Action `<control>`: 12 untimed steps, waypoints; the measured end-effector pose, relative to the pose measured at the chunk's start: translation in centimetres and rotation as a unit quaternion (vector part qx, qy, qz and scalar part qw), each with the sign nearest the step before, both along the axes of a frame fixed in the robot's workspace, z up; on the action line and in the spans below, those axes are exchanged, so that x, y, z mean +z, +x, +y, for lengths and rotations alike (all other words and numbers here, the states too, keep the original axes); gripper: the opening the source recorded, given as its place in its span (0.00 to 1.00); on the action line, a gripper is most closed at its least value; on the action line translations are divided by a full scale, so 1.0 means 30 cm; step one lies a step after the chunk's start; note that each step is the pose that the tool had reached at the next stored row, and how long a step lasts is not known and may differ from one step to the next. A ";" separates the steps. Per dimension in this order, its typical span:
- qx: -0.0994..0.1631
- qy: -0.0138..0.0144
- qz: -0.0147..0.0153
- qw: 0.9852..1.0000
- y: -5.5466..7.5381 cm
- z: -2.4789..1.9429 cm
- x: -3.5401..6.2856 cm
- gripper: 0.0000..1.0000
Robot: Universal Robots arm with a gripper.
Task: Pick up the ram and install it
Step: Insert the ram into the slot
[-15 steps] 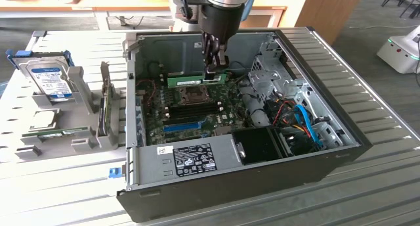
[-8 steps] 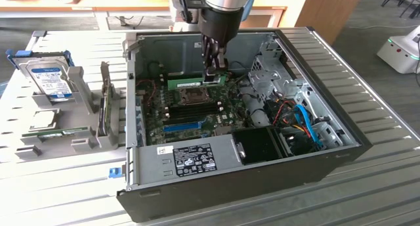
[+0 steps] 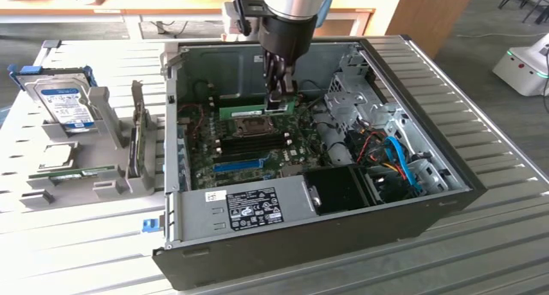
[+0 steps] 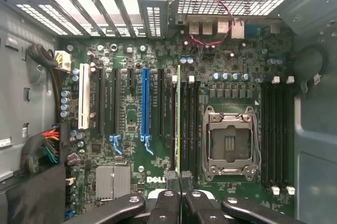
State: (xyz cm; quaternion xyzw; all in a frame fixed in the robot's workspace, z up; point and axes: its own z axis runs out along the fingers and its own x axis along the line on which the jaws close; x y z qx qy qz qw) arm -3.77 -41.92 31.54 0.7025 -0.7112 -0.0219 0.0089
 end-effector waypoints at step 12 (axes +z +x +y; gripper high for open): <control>0.000 0.000 0.000 1.000 0.000 0.000 -0.043 0.12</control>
